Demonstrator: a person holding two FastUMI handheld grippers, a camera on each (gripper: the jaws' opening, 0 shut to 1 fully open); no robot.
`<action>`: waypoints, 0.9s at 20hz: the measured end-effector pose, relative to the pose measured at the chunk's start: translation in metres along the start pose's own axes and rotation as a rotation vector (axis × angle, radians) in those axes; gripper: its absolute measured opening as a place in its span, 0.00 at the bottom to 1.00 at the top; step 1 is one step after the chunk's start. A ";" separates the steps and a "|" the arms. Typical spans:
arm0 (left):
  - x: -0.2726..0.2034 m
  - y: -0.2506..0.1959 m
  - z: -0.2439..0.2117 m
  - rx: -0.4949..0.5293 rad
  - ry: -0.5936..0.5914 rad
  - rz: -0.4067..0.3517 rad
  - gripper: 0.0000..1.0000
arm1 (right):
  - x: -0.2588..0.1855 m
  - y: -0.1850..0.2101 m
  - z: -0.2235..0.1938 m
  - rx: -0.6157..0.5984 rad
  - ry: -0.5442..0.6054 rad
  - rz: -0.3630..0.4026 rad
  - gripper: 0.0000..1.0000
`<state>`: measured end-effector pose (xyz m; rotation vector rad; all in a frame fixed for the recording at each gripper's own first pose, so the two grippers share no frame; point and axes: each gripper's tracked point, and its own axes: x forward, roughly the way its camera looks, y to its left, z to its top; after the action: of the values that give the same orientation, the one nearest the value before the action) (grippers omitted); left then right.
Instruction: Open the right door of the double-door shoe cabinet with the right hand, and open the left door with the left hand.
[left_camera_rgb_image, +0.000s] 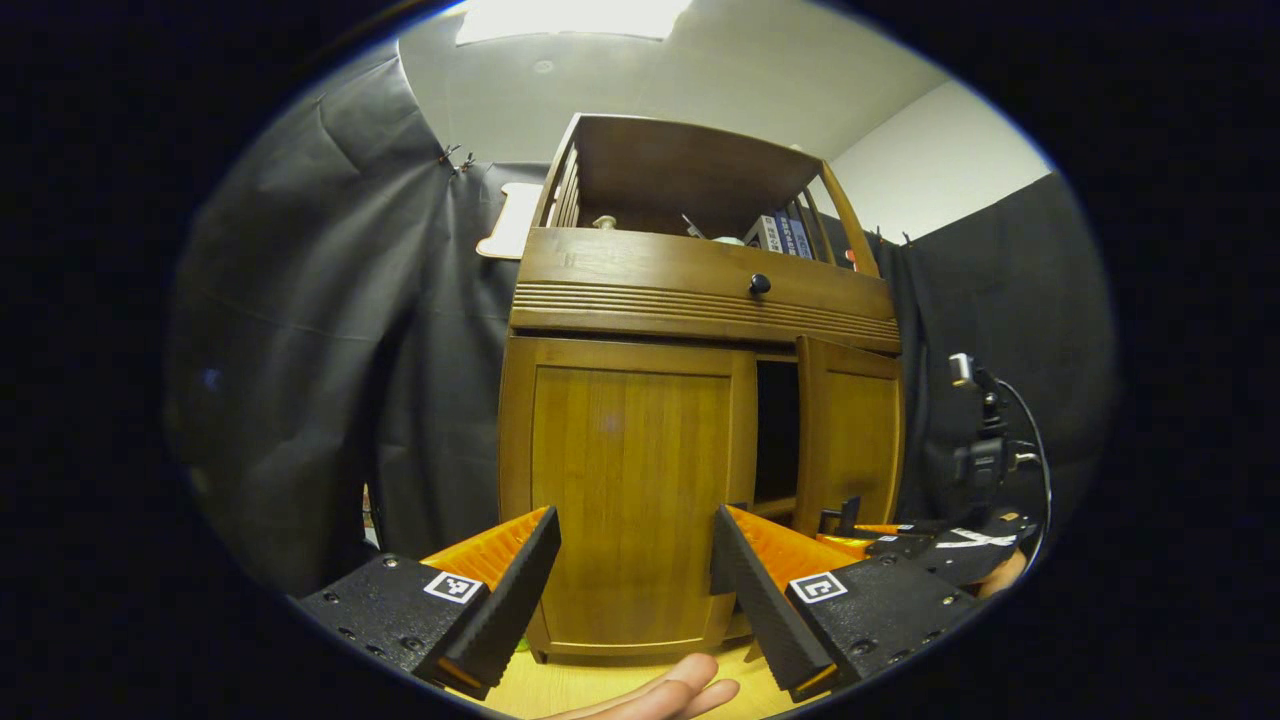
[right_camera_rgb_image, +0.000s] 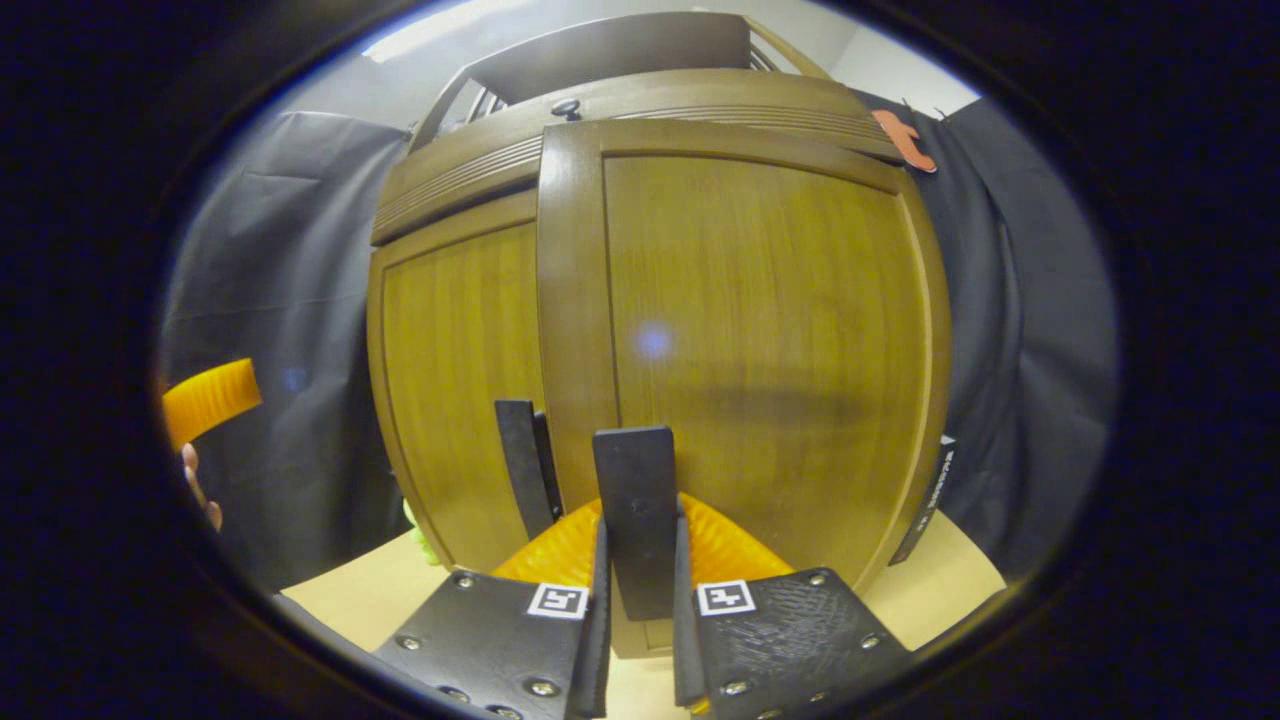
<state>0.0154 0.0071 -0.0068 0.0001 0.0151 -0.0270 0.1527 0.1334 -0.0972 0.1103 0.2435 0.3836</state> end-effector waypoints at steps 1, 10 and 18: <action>0.000 0.000 0.000 -0.002 0.000 0.002 0.92 | -0.006 -0.002 0.000 0.005 0.000 0.015 0.25; -0.002 -0.011 0.000 0.020 -0.004 -0.011 0.92 | -0.059 -0.023 -0.005 0.007 0.004 0.073 0.25; -0.001 -0.019 -0.003 0.034 -0.001 -0.025 0.92 | -0.096 -0.050 -0.010 0.003 0.003 0.050 0.25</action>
<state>0.0141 -0.0118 -0.0099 0.0338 0.0140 -0.0518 0.0821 0.0517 -0.0937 0.1189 0.2444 0.4330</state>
